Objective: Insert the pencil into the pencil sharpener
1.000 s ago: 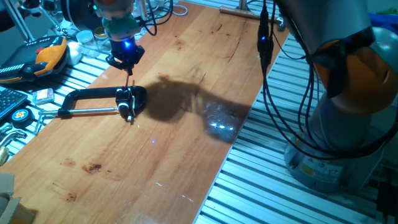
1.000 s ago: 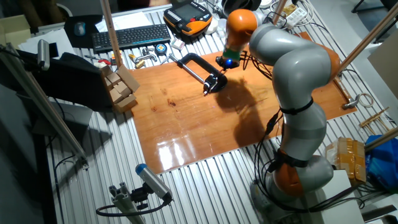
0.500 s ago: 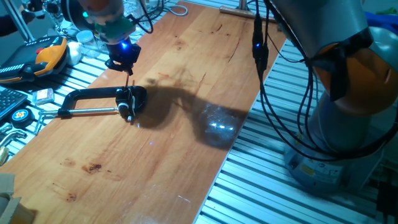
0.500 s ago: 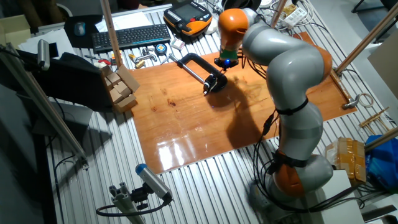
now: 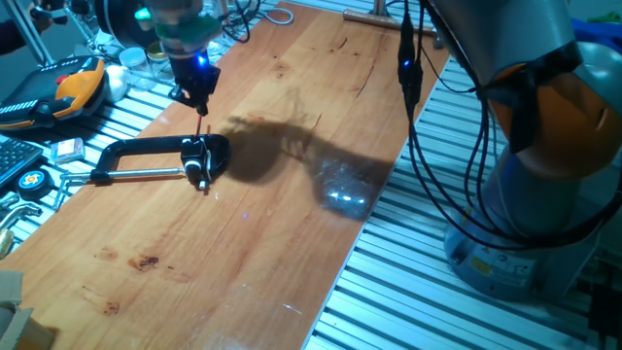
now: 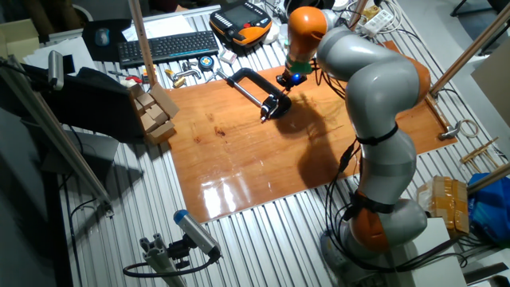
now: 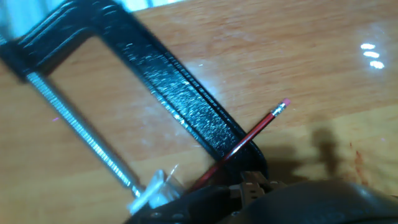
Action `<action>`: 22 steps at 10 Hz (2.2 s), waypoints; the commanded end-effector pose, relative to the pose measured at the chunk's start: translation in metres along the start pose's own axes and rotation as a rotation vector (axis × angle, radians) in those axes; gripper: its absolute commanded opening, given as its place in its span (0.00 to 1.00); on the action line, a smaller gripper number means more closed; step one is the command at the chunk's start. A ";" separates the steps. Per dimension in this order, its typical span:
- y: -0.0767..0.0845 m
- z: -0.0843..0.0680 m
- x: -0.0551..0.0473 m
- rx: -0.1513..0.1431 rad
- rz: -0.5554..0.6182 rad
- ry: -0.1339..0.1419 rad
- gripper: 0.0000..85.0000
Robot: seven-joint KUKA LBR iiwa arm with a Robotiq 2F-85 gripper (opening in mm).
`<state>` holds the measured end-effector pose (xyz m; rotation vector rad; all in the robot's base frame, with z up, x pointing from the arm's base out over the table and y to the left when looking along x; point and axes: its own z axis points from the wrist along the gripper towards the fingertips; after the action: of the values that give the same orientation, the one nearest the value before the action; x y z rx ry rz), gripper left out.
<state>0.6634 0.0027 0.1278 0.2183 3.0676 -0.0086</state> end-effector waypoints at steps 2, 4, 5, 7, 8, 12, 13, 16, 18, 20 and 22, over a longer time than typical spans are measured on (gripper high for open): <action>0.000 -0.008 0.003 -0.016 -0.059 0.007 0.00; 0.002 -0.020 0.006 -0.014 -0.038 0.020 0.00; 0.002 -0.029 0.010 0.001 -0.036 0.018 0.00; -0.001 -0.046 0.018 0.006 -0.027 0.008 0.00; 0.000 -0.050 0.019 0.016 -0.024 0.002 0.00; -0.001 -0.058 0.024 0.040 -0.020 -0.014 0.00; 0.000 -0.057 0.024 0.026 -0.028 -0.004 0.00; 0.002 -0.057 0.025 0.019 -0.035 -0.011 0.00; 0.002 -0.058 0.025 0.016 -0.024 -0.011 0.00; 0.007 -0.059 0.026 0.006 -0.010 -0.003 0.00; 0.013 -0.063 0.027 0.023 -0.002 -0.001 0.00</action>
<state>0.6345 0.0201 0.1892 0.2137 3.0684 -0.0436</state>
